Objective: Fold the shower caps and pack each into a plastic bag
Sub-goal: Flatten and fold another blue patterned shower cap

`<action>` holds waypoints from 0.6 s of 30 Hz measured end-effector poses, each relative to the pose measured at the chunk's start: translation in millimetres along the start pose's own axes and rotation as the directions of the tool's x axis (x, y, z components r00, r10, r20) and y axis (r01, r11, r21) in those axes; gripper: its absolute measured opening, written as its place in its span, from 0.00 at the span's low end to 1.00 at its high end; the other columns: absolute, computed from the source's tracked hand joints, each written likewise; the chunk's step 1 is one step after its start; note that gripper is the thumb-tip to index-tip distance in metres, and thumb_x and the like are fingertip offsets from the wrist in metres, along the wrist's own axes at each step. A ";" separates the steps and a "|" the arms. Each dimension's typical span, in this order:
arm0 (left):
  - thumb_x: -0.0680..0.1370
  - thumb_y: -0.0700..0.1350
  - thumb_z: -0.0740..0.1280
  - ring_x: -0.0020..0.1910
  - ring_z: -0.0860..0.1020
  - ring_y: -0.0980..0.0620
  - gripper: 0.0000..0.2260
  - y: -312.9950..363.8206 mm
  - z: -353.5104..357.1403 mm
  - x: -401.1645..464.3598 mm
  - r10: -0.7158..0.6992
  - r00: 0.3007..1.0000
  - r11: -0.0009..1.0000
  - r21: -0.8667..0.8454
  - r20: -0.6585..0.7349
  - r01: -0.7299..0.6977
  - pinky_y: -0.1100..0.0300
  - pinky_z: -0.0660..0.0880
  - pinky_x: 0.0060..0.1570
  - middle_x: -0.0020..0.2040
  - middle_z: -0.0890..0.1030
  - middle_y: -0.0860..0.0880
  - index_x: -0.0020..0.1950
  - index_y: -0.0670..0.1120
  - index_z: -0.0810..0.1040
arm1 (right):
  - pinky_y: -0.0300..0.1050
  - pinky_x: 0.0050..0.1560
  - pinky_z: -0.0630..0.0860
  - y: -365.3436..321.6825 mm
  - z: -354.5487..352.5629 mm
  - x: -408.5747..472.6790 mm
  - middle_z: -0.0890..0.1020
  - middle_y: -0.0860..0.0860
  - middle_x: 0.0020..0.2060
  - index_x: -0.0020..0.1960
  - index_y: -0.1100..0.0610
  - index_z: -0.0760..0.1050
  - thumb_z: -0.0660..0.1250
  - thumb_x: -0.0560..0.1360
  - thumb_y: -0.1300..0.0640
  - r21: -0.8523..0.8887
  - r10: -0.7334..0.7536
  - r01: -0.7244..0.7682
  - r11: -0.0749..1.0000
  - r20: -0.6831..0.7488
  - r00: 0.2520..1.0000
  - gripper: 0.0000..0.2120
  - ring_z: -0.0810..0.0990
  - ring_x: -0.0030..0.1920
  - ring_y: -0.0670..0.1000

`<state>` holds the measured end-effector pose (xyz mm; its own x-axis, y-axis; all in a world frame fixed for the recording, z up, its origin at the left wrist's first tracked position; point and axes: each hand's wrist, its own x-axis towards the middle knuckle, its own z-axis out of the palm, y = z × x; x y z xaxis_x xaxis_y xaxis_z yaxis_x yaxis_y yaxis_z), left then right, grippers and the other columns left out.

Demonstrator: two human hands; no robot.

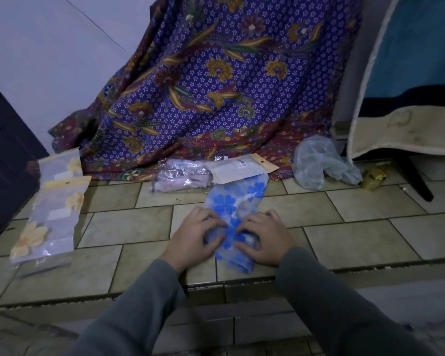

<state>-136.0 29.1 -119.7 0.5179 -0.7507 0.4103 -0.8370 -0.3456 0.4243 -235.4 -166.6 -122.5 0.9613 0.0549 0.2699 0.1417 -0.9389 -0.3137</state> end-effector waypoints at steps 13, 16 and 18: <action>0.72 0.49 0.72 0.59 0.72 0.52 0.09 -1.2 4.2 11.5 -0.369 0.928 0.926 -0.068 0.050 0.371 0.61 0.67 0.63 0.58 0.71 0.50 0.51 0.50 0.81 | 0.47 0.50 0.73 4.9 -7.3 24.9 0.76 0.50 0.44 0.51 0.51 0.78 0.64 0.75 0.51 0.129 0.316 -0.307 0.943 -0.059 0.947 0.08 0.76 0.48 0.51; 0.73 0.44 0.72 0.58 0.72 0.49 0.11 -4.8 1.9 23.5 -0.459 0.866 0.880 -0.030 0.198 0.473 0.70 0.67 0.52 0.57 0.70 0.48 0.54 0.52 0.79 | 0.50 0.57 0.68 10.4 -7.7 31.2 0.71 0.53 0.57 0.62 0.49 0.69 0.64 0.72 0.45 -0.035 0.637 -0.645 0.763 -0.132 0.760 0.21 0.68 0.62 0.56; 0.72 0.42 0.73 0.54 0.73 0.48 0.14 -1.6 0.8 30.3 -0.444 0.849 0.883 -0.023 0.288 0.470 0.71 0.68 0.45 0.54 0.70 0.48 0.56 0.53 0.78 | 0.54 0.62 0.64 7.0 -7.7 30.1 0.66 0.56 0.63 0.68 0.49 0.61 0.63 0.71 0.42 -0.038 0.765 -0.766 0.642 -0.034 0.643 0.28 0.64 0.65 0.58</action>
<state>-119.2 6.6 -108.6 0.7603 -0.6456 -0.0725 -0.4914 -0.6444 0.5859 -207.3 -174.1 -109.5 0.7183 -0.6948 -0.0356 -0.6543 -0.6573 -0.3739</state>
